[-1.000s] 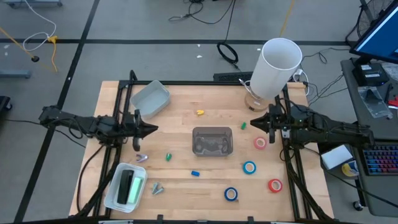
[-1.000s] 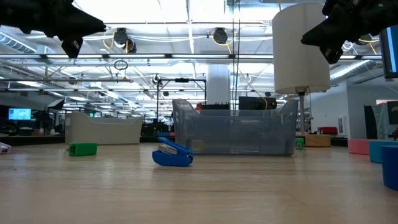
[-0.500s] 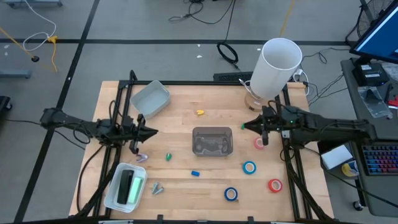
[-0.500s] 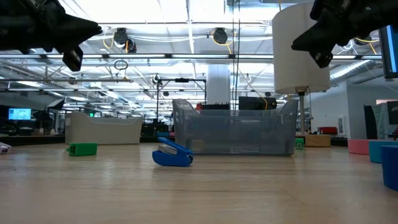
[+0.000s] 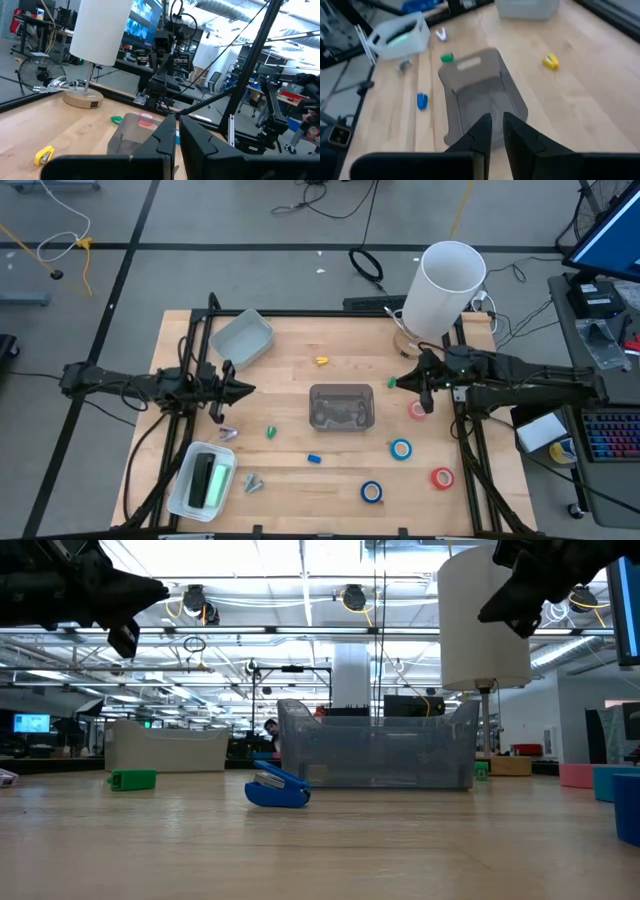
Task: Pick and place Stapler, Stapler remover, tape
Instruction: Put the pink tape into the grey bin
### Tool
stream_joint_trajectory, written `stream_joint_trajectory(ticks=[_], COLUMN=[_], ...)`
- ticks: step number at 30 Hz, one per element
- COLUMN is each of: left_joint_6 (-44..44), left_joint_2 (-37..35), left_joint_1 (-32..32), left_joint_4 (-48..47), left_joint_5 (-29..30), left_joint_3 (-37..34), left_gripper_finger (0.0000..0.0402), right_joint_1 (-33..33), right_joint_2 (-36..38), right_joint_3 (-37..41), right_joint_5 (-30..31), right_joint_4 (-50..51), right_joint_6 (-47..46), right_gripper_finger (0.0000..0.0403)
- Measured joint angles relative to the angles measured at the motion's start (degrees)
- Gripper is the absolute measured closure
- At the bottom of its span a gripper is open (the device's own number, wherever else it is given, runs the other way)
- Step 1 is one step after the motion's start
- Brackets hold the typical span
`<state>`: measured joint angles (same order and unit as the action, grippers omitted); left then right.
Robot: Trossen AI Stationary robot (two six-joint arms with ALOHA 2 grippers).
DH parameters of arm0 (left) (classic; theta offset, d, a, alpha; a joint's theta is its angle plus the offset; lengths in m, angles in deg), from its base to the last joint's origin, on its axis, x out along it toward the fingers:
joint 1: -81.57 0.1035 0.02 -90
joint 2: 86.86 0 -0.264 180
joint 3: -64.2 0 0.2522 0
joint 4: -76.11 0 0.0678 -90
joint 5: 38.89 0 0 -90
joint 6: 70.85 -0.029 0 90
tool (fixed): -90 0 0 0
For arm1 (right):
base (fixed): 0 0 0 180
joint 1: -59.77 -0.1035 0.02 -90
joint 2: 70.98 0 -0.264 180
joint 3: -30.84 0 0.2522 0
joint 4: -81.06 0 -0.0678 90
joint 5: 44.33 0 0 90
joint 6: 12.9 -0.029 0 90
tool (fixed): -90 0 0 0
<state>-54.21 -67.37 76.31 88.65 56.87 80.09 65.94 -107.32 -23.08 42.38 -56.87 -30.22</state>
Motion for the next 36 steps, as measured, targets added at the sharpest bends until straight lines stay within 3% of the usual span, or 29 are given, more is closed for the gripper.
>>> stream_joint_trajectory(ticks=[14, 36], left_joint_6=[0.3, 0.3], left_joint_2=[0.0, 0.0], left_joint_1=[2.5, 2.8], left_joint_4=[0.0, -1.0], left_joint_5=[-0.4, -1.0], left_joint_3=[0.0, 0.0], left_gripper_finger=[0.0378, 0.0378], right_joint_1=[-4.4, -4.4], right_joint_2=[-1.7, -5.7], right_joint_3=[-2.4, -2.4], right_joint_5=[0.0, 0.0], right_joint_4=[27.7, 38.1], right_joint_6=[-12.6, -25.7], right_gripper_finger=[0.0365, 0.0365])
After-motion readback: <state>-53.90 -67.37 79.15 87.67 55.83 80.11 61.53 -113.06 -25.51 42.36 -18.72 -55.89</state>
